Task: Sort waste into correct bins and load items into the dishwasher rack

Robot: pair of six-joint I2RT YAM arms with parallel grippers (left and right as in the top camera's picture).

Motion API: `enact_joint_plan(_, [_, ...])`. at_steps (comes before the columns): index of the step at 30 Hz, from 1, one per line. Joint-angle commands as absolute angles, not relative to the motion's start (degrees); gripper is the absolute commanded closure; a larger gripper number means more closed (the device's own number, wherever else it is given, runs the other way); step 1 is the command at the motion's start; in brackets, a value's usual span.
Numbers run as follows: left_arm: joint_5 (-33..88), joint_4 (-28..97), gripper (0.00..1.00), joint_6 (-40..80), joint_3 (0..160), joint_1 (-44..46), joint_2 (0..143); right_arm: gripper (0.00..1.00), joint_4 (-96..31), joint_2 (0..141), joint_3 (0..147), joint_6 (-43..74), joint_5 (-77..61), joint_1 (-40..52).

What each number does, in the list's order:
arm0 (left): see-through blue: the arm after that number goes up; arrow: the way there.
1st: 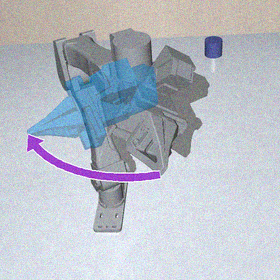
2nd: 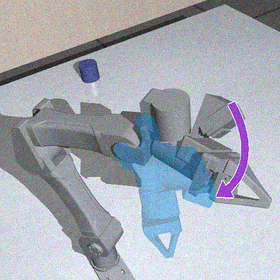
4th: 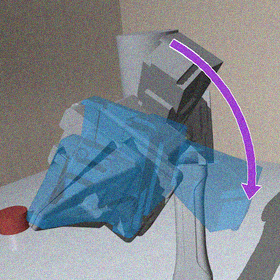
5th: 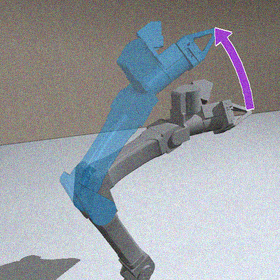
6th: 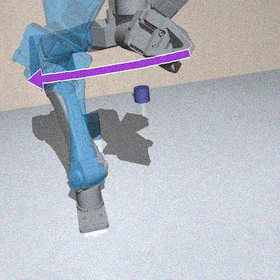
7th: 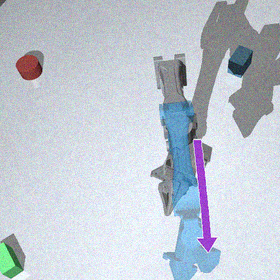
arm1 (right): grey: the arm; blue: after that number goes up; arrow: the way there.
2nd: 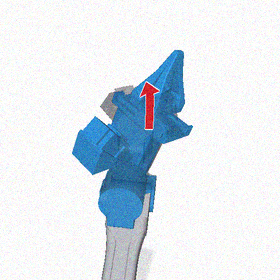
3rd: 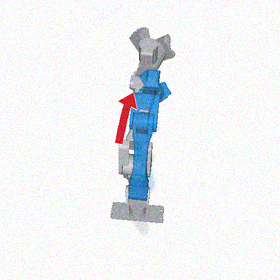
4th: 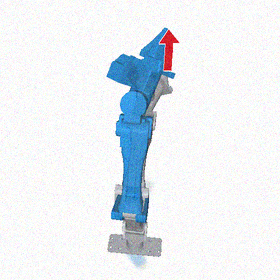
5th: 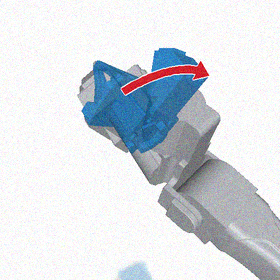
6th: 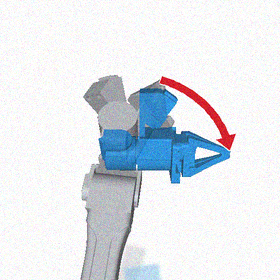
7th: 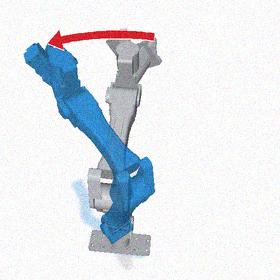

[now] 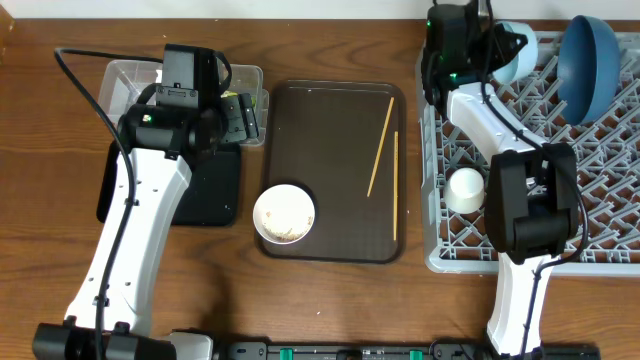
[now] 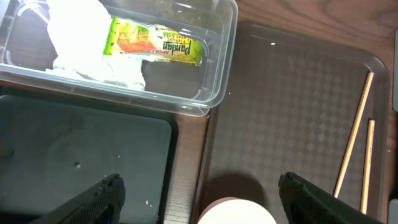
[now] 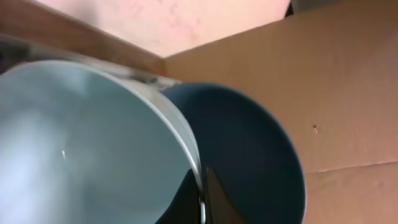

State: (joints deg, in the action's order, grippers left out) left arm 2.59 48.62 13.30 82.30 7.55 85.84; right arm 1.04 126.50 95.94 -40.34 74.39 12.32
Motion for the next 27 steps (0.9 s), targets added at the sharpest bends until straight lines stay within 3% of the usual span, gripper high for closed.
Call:
enact_joint_plan(1, [2.33, 48.6, 0.18, 13.43, 81.8, 7.42, 86.17, 0.99, -1.8, 126.45, 96.29, -36.58, 75.07, 12.84])
enact_joint_plan(8, [2.31, 48.64, 0.18, 13.41, 81.8, 7.42, 86.17, 0.99, -10.26, 126.45, 96.29, -36.01, 69.36, 16.43])
enact_joint_plan(15, [2.31, 48.64, 0.18, 13.41, 81.8, 7.4, 86.17, 0.96, -10.9, 126.45, 96.31, -35.59, 69.23, 19.0])
enact_joint_plan(17, [2.31, 48.64, 0.18, 13.41, 81.8, 7.4, 86.17, 0.78, -10.68, 126.37, 96.31, -35.57, 68.95, 19.62])
enact_joint_plan(18, [2.31, 48.64, 0.18, 13.41, 81.8, 7.4, 86.17, 0.52, -10.2, 126.32, 96.31, -35.59, 68.9, 19.88])
enact_joint_plan(19, [2.31, 48.64, 0.18, 13.41, 81.8, 7.42, 86.17, 0.35, -9.45, 126.21, 96.31, -35.59, 68.9, 20.08])
enact_joint_plan(21, [2.31, 48.64, 0.18, 13.41, 81.8, 7.4, 86.17, 0.15, -8.21, 125.8, 96.33, -35.62, 68.25, 20.29])
enact_joint_plan(23, [2.31, 48.64, 0.18, 13.41, 81.8, 7.4, 86.17, 0.08, -8.19, 124.77, 96.33, -35.53, 65.82, 20.32])
enact_joint_plan(27, [2.31, 48.64, 0.18, 13.41, 81.8, 7.42, 86.17, 0.06, -8.43, 121.49, 96.33, -32.53, 60.84, 20.25])
